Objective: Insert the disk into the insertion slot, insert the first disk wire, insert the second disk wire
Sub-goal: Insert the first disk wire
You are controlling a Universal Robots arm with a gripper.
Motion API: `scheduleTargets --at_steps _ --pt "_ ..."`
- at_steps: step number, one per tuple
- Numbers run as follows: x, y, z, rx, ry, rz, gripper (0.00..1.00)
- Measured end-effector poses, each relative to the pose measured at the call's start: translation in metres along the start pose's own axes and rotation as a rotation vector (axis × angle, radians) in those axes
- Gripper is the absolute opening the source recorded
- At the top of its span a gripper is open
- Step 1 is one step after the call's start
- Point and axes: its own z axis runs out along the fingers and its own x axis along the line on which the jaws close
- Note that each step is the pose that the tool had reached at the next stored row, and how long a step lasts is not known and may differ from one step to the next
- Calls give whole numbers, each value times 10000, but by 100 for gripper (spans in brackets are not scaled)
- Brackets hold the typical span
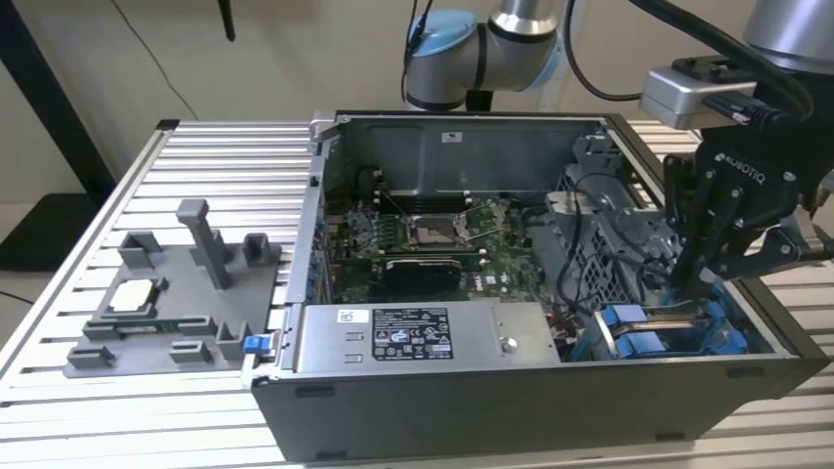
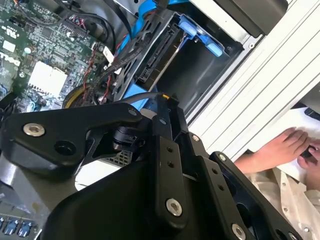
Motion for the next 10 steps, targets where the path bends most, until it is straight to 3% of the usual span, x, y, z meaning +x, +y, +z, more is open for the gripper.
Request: scheduleTargets --at_steps 2,10 --pt "5 -4 0 -3 52 5 0" --pt "5 -6 1 -3 50 5 0"
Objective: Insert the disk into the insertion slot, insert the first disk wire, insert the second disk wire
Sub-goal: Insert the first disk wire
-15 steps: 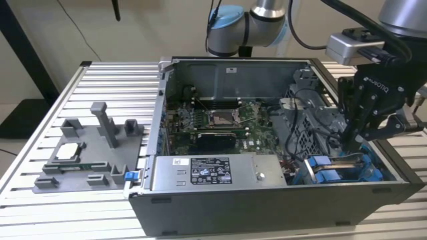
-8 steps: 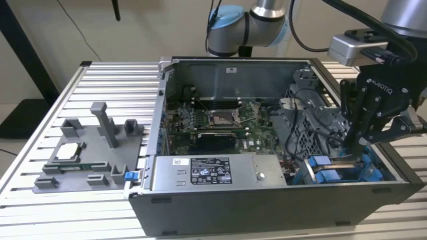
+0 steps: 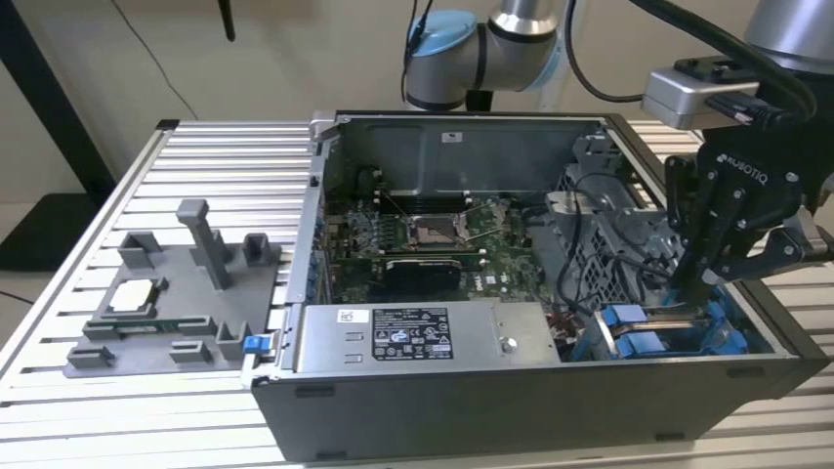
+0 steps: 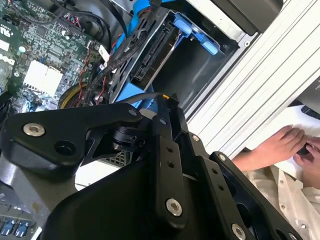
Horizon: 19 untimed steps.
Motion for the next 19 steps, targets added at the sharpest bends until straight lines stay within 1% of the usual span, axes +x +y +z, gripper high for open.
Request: scheduleTargets --at_steps 2,3,7,9,10,11,12,13,14,15,16,17,19 --pt "0 0 0 -1 7 0 0" --pt "0 0 2 -1 23 -1 0" --pt "0 -1 6 -7 220 -3 0" --pt "3 -8 14 -8 289 -5 0" --pt "4 -14 45 -10 343 -3 0" --pt "3 -16 59 -3 262 -2 0" --pt "2 -17 61 5 107 0 0" --pt "2 -21 62 11 -108 2 0" --pt "5 -43 64 25 -602 10 0" --pt "18 -69 71 30 -773 13 0" --pt "28 -85 77 33 -860 14 0" --pt "38 -100 91 34 -907 14 0" --pt "58 -125 125 35 -966 17 0"
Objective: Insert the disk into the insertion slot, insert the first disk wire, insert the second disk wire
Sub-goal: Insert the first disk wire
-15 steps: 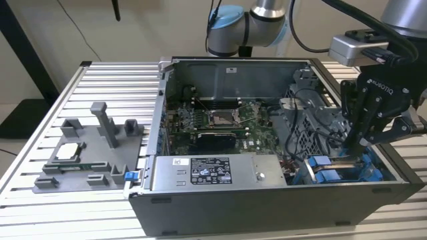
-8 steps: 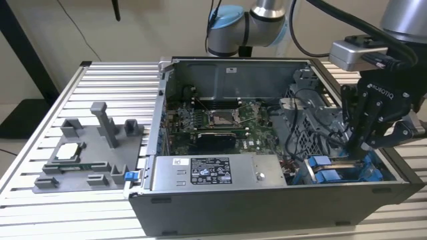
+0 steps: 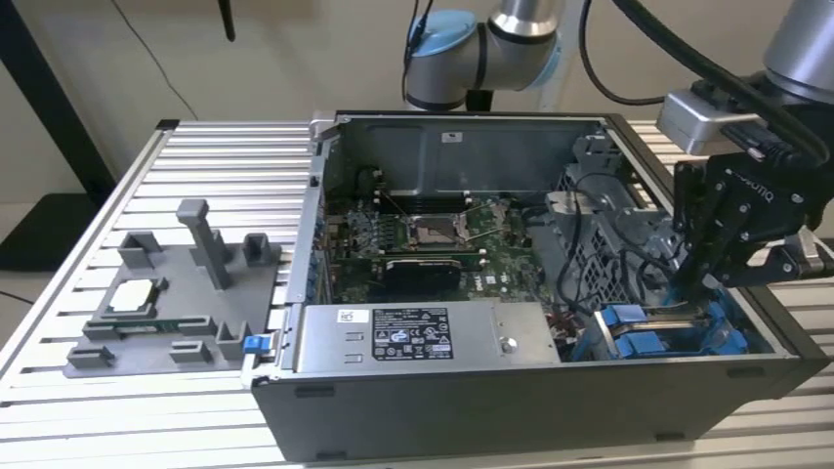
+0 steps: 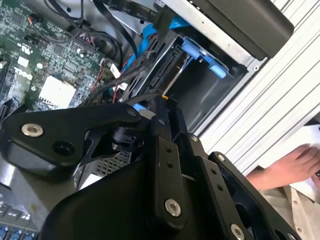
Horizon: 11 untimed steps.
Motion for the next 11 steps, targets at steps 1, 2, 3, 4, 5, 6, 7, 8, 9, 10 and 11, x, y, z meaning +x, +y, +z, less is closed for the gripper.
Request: scheduleTargets --at_steps 1,2,3,4,5,6,7,8,9,10,11 --pt "9 -11 14 1 -27 1 0" --pt "19 -24 29 1 -53 1 0" --pt "32 -46 59 3 -105 1 0" --pt "35 -51 72 4 -127 2 0" --pt "36 -53 81 9 -136 3 0" --pt "36 -53 83 11 -134 3 0" --pt "36 -53 82 12 -133 4 0" --pt "36 -53 83 12 -133 4 0" --pt "36 -54 83 12 -133 3 0" --pt "37 -54 83 12 -133 2 0" --pt "37 -55 84 12 -135 3 0"
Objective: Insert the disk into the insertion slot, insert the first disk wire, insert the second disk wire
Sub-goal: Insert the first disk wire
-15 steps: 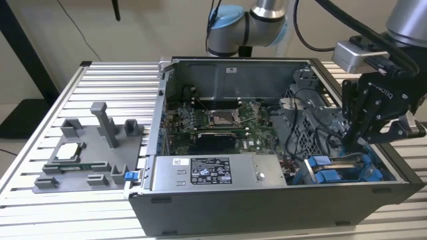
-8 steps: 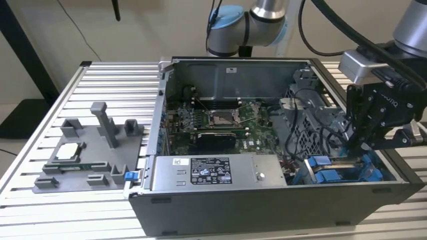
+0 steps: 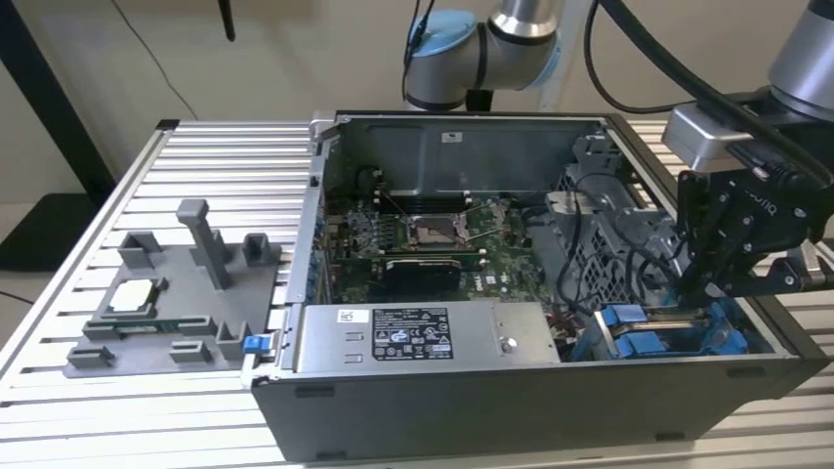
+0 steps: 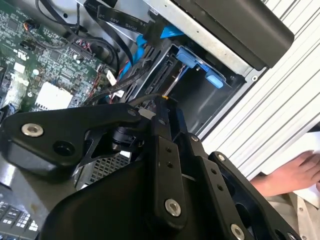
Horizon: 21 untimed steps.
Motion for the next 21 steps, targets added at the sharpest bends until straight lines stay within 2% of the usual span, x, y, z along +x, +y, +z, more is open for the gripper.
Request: scheduleTargets --at_steps 2,5,9,10,13,14,21 --pt "0 0 2 0 0 0 0" --pt "-1 -1 24 9 -44 1 0" --pt "-1 -2 63 47 -140 3 0" --pt "-1 -5 67 57 -220 5 0" --pt "-2 -16 74 82 -585 12 0" --pt "-1 -26 81 85 -623 12 0" --pt "-1 -60 145 93 -618 14 0"
